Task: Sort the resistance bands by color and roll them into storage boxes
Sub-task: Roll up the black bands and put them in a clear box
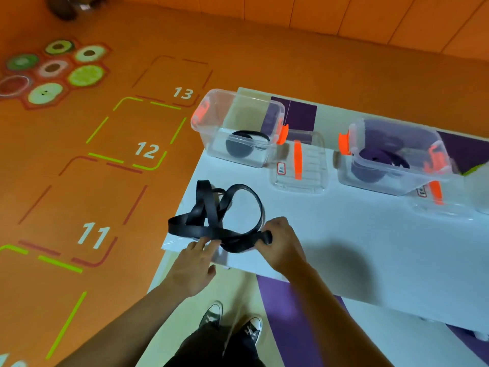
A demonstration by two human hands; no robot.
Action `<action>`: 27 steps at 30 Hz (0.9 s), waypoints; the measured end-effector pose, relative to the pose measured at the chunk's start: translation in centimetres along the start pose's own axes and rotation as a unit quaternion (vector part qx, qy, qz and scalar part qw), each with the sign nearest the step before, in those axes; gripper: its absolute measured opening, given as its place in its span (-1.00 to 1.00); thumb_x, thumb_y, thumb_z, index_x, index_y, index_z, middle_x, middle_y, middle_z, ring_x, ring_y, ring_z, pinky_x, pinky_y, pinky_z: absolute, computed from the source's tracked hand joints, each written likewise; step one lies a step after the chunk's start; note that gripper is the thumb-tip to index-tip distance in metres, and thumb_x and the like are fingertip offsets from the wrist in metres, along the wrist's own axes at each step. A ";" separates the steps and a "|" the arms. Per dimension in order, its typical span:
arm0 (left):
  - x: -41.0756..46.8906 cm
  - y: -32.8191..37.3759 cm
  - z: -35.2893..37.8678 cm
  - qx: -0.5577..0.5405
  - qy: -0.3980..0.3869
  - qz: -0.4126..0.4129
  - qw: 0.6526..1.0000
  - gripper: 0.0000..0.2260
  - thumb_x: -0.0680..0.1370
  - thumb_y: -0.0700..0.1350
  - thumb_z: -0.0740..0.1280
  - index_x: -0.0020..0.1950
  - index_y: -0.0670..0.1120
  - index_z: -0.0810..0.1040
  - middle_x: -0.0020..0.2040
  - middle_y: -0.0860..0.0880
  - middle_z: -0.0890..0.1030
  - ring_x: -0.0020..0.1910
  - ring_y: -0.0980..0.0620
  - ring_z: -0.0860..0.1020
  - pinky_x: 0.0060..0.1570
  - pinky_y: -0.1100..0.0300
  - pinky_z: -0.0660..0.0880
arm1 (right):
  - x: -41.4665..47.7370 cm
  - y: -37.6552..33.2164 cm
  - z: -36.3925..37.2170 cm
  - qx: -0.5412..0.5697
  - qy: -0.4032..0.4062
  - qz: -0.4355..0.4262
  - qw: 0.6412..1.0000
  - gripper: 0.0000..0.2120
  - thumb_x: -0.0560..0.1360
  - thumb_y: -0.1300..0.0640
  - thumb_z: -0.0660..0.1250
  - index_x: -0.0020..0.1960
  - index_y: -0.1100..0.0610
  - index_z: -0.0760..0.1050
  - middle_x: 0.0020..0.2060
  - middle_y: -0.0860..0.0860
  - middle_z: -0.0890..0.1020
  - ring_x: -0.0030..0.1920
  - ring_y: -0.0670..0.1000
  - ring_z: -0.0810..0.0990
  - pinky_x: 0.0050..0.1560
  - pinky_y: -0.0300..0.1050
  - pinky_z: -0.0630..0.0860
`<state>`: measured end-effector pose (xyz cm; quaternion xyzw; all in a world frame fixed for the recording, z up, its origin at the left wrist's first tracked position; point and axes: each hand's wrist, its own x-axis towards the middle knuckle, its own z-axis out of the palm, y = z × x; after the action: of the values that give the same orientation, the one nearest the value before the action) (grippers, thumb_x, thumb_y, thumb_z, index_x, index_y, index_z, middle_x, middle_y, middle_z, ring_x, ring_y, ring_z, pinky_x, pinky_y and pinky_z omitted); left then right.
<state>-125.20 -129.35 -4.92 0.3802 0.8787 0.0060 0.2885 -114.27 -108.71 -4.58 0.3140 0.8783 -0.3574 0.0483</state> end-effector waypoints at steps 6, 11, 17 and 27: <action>-0.8 1.5 -4.3 -0.141 0.073 0.079 0.984 -0.15 0.51 0.09 0.42 0.66 0.10 0.00 0.53 0.09 0.22 0.41 -0.06 0.32 0.38 0.06 0.35 | -3.4 -6.5 -6.3 0.215 0.020 -0.027 0.976 -0.87 0.47 0.18 0.39 -0.13 0.02 0.45 -0.28 -0.05 0.54 -0.29 -0.12 0.45 -0.20 -0.24 0.43; -0.9 3.4 -8.4 -0.249 0.118 0.154 0.949 -0.20 0.44 0.21 0.37 0.62 0.21 0.08 0.43 0.17 0.41 0.41 0.09 0.41 0.37 0.01 0.43 | -4.2 -13.0 -11.5 0.338 0.069 -0.064 0.936 -0.80 0.49 0.28 0.42 0.03 0.04 0.52 -0.10 0.24 0.65 -0.23 -0.03 0.62 -0.16 -0.20 0.56; -2.9 5.2 -15.8 -0.316 0.248 0.196 0.894 -0.54 0.60 0.06 0.36 0.47 0.25 0.33 0.15 0.21 0.46 0.11 0.14 0.50 0.02 0.23 0.47 | -4.3 -18.1 -16.1 0.387 0.141 -0.072 0.908 -0.80 0.43 0.13 0.56 -0.04 0.14 0.58 -0.15 0.18 0.67 -0.20 0.16 0.69 -0.04 0.18 0.70; -3.8 7.3 -26.5 -0.426 0.247 0.232 0.839 -0.86 0.70 -0.12 0.25 0.00 0.01 0.57 -0.19 0.03 0.67 -0.22 0.16 0.68 -0.17 0.12 0.66 | -2.7 -21.4 -18.8 0.472 0.184 -0.103 0.856 -0.43 0.46 -0.33 0.33 0.26 0.08 0.55 0.12 0.07 0.66 0.14 -0.05 0.65 0.25 0.02 0.58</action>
<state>-131.81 -121.25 20.73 0.3987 0.7177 0.5400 0.1853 -122.01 -109.45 22.93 0.2670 0.6246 -0.6674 -0.3052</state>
